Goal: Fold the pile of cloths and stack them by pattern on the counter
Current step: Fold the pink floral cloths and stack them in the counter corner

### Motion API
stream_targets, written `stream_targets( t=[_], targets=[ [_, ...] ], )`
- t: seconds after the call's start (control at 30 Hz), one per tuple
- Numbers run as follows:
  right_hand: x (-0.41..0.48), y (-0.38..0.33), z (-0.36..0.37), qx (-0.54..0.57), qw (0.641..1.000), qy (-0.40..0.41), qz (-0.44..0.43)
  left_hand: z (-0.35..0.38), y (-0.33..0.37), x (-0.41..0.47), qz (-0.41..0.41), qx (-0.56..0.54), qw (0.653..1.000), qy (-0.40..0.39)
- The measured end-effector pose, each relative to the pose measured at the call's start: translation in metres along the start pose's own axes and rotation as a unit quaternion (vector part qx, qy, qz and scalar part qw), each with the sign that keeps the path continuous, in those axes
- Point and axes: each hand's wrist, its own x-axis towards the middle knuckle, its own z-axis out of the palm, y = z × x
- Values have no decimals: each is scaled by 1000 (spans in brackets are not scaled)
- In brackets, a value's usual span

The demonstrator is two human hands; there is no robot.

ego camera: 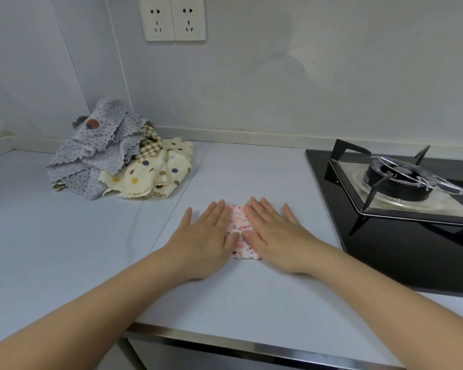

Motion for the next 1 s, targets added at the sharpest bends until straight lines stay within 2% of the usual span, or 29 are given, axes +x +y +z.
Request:
stream_targets(
  t=[0.17, 0.3, 0.37, 0.43, 0.5, 0.6, 0.67, 0.73, 0.83, 0.93, 1.0],
  targets=[
    [5, 3, -1, -1, 1000, -7, 8, 0, 0, 7, -33, -4, 999, -1],
    [4, 7, -5, 41, 999, 3, 24, -5, -10, 7, -52, -34, 998, -7],
    [6, 12, -6, 76, 995, 55, 34, -9, -15, 7, -53, -49, 997, 15],
    [10, 17, -8, 90, 986, 133, 40, -14, -17, 10, -67, -43, 994, 72],
    [16, 19, -19, 65, 986, 151, 39, -23, -19, 18, -92, -18, 990, 105],
    [32, 27, -42, 89, 993, 55, 60, -42, -22, 38, -128, -73, 989, 22],
    [41, 31, -51, 133, 989, -3, 60, -49, -25, 49, -116, -128, 984, -32],
    [50, 38, -53, 164, 986, -15, 35, -53, -27, 60, -104, -176, 977, -57],
    [55, 44, -49, 240, 971, -19, 9, -58, -24, 65, -82, -257, 961, -65],
    [54, 53, -59, 324, 944, -65, 18, -75, -20, 65, -50, -269, 961, -49],
    [47, 58, -73, 372, 927, -54, 0, -91, -20, 62, -36, -290, 956, -24]
  ],
)
